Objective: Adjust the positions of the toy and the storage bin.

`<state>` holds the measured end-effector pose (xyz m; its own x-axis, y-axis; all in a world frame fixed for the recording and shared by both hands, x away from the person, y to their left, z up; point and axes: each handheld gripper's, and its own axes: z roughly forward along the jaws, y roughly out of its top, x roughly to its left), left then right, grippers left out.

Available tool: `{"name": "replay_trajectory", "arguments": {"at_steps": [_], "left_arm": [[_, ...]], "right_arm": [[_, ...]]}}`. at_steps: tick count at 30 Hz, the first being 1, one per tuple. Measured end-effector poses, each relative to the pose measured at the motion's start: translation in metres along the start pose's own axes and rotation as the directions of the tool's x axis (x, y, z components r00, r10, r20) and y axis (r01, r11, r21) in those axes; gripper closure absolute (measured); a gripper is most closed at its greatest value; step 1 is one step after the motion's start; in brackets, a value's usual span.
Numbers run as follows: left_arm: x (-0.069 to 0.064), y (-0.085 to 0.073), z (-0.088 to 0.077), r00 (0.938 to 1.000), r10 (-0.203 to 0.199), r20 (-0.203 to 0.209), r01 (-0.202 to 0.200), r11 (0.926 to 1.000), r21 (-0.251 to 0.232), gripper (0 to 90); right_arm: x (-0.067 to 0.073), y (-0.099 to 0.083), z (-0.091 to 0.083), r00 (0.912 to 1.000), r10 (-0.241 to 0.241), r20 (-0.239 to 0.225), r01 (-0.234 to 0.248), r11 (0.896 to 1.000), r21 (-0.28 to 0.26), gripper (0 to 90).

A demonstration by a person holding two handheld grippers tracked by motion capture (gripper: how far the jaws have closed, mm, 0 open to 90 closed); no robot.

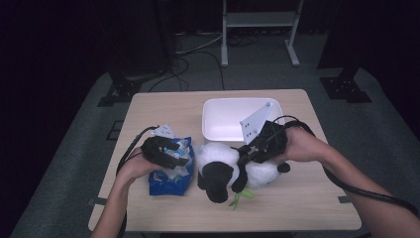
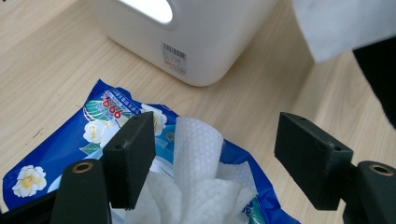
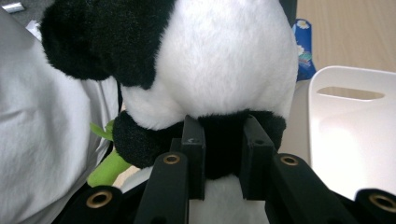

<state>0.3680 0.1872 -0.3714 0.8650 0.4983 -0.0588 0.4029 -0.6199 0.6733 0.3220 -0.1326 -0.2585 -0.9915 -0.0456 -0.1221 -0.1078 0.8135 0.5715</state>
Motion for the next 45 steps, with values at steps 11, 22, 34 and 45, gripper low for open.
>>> {"name": "replay_trajectory", "arguments": {"at_steps": [11,22,34,45], "left_arm": [[0.001,-0.003,-0.002,1.0,-0.007,-0.001,0.007,1.0,0.003,27.4],[0.003,-0.005,-0.003,0.9999,-0.017,-0.001,0.017,0.9999,-0.003,27.3],[0.005,-0.007,-0.005,0.9997,-0.026,0.002,0.026,0.9996,-0.008,27.2],[0.005,-0.006,-0.009,0.9997,-0.026,-0.005,0.026,0.9996,-0.013,27.1]], "right_arm": [[-0.001,0.013,-0.025,0.9995,-0.005,0.032,0.005,1.0,-0.01,75.0],[-0.009,0.027,-0.05,0.9973,-0.016,0.071,0.017,1.0,-0.007,75.4],[-0.024,0.035,-0.064,0.9955,-0.008,0.095,0.008,1.0,-0.003,76.0],[-0.04,0.031,-0.075,0.9934,0.014,0.113,-0.014,1.0,-0.002,76.9]]}}
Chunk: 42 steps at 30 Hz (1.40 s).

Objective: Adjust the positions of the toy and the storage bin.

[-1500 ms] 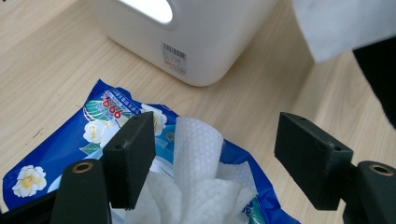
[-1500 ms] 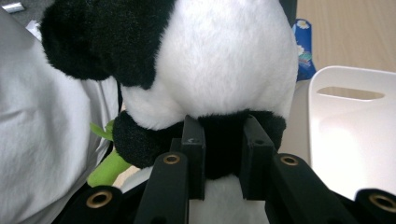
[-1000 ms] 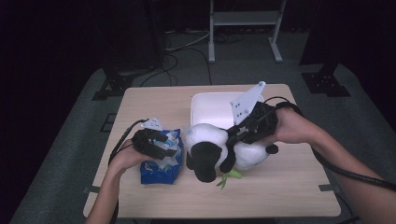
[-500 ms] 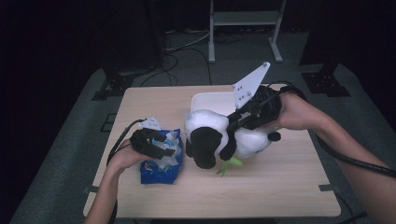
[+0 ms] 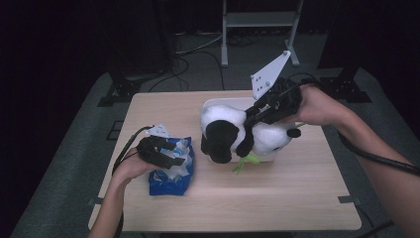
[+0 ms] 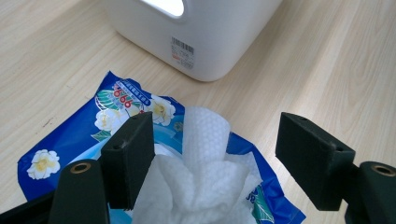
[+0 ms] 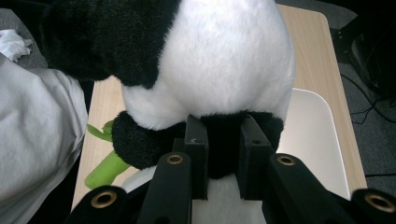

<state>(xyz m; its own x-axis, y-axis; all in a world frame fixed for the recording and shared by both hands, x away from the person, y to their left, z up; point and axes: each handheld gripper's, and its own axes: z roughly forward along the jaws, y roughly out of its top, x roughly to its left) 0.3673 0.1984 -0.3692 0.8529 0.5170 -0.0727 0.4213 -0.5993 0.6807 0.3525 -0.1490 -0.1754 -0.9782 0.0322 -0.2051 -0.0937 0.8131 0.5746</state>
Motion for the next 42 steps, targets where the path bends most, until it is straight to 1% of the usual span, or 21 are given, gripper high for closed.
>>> {"name": "replay_trajectory", "arguments": {"at_steps": [3,9,15,20,23,26,31,34,37,42], "left_arm": [[0.001,0.0,0.001,1.0,0.001,0.001,-0.001,1.0,0.003,27.1],[0.003,-0.003,0.001,1.0,-0.006,0.002,0.006,1.0,-0.005,27.1],[0.005,-0.006,-0.001,0.9999,-0.017,-0.002,0.017,0.9998,-0.009,27.1],[0.005,-0.006,-0.001,0.9999,-0.012,0.0,0.012,0.9999,-0.008,27.0],[0.006,-0.006,0.001,0.9999,-0.015,0.003,0.015,0.9999,-0.007,27.1],[0.005,-0.005,0.002,0.9998,-0.017,0.003,0.017,0.9998,-0.01,27.1],[0.006,-0.005,0.001,0.9999,-0.017,0.002,0.017,0.9998,-0.008,27.1],[0.006,-0.006,0.0,0.9999,-0.014,0.001,0.014,0.9999,-0.004,27.0],[0.007,-0.007,0.0,0.9998,-0.022,-0.001,0.022,0.9997,-0.007,26.8],[0.007,-0.009,-0.002,0.9997,-0.023,-0.004,0.023,0.9996,-0.013,26.7]], "right_arm": [[-0.004,-0.001,-0.001,1.0,0.003,0.001,-0.003,1.0,-0.008,77.3],[-0.016,-0.001,-0.001,0.9999,0.012,0.002,-0.012,1.0,0.003,78.3],[-0.03,-0.009,-0.001,0.9988,0.044,0.021,-0.044,0.999,0.0,79.0],[-0.045,-0.016,-0.002,0.9965,0.063,0.055,-0.063,0.998,-0.001,79.4],[-0.053,-0.019,-0.001,0.995,0.077,0.063,-0.077,0.997,-0.005,79.5],[-0.061,-0.022,0.003,0.994,0.086,0.067,-0.085,0.996,-0.015,79.7],[-0.073,-0.027,0.013,0.9936,0.095,0.062,-0.094,0.995,-0.019,79.7],[-0.077,-0.027,0.018,0.9936,0.098,0.056,-0.097,0.995,-0.023,79.7],[-0.08,-0.026,0.024,0.9938,0.099,0.052,-0.098,0.995,-0.013,79.7],[-0.084,-0.026,0.03,0.9947,0.092,0.047,-0.092,0.996,-0.004,79.7]]}}
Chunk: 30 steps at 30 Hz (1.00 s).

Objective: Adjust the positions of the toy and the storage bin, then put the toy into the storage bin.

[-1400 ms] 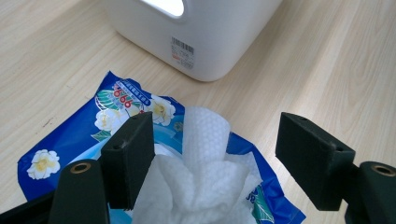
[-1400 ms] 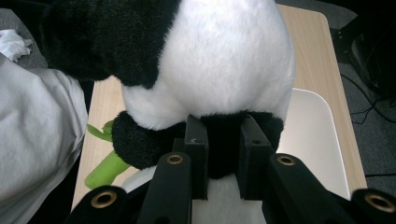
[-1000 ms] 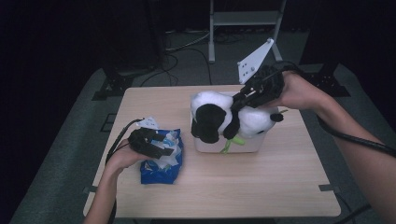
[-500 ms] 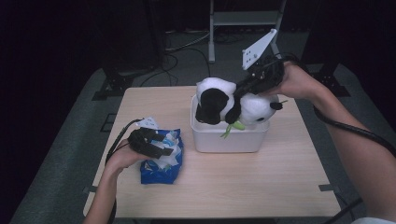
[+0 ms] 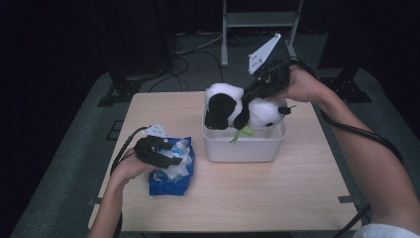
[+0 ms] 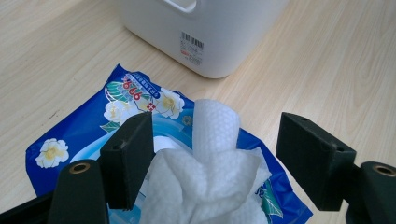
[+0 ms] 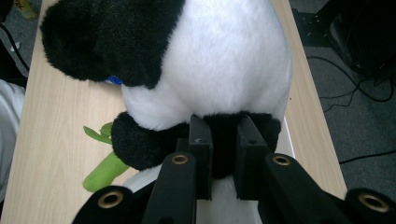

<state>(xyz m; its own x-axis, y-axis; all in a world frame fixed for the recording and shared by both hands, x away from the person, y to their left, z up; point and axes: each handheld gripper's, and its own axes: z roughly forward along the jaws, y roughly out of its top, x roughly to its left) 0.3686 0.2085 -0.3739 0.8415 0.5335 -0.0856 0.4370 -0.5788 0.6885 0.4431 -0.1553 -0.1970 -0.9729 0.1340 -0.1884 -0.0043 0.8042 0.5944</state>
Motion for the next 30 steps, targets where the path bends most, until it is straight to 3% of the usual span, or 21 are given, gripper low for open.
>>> {"name": "replay_trajectory", "arguments": {"at_steps": [30], "left_arm": [[0.002,-0.012,-0.005,0.9997,-0.025,-0.009,0.025,0.9997,-0.008,26.2]], "right_arm": [[-0.026,-0.021,0.035,0.9991,0.041,0.006,-0.041,0.999,0.033,79.6]]}}
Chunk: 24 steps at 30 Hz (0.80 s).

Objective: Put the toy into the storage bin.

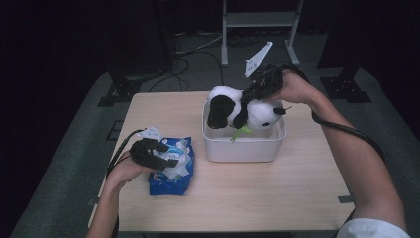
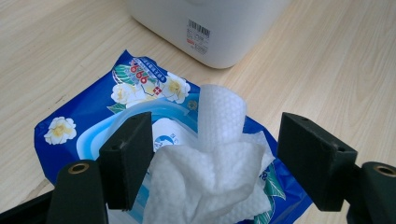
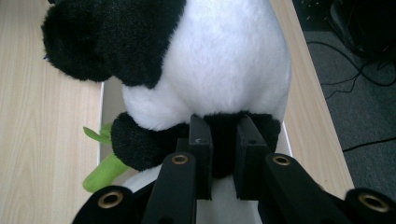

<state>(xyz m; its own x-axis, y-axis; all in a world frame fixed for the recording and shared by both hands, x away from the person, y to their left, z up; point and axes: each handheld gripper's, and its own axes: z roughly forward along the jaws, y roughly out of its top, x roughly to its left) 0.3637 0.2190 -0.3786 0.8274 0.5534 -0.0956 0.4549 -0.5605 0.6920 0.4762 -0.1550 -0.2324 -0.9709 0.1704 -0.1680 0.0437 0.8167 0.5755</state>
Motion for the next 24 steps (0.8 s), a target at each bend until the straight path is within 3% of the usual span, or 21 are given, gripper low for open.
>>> {"name": "replay_trajectory", "arguments": {"at_steps": [24], "left_arm": [[0.0,0.0,0.003,1.0,0.005,0.004,-0.005,0.9999,0.011,25.8]], "right_arm": [[-0.008,-0.027,0.034,0.9983,0.047,-0.035,-0.046,0.999,0.022,79.5]]}}
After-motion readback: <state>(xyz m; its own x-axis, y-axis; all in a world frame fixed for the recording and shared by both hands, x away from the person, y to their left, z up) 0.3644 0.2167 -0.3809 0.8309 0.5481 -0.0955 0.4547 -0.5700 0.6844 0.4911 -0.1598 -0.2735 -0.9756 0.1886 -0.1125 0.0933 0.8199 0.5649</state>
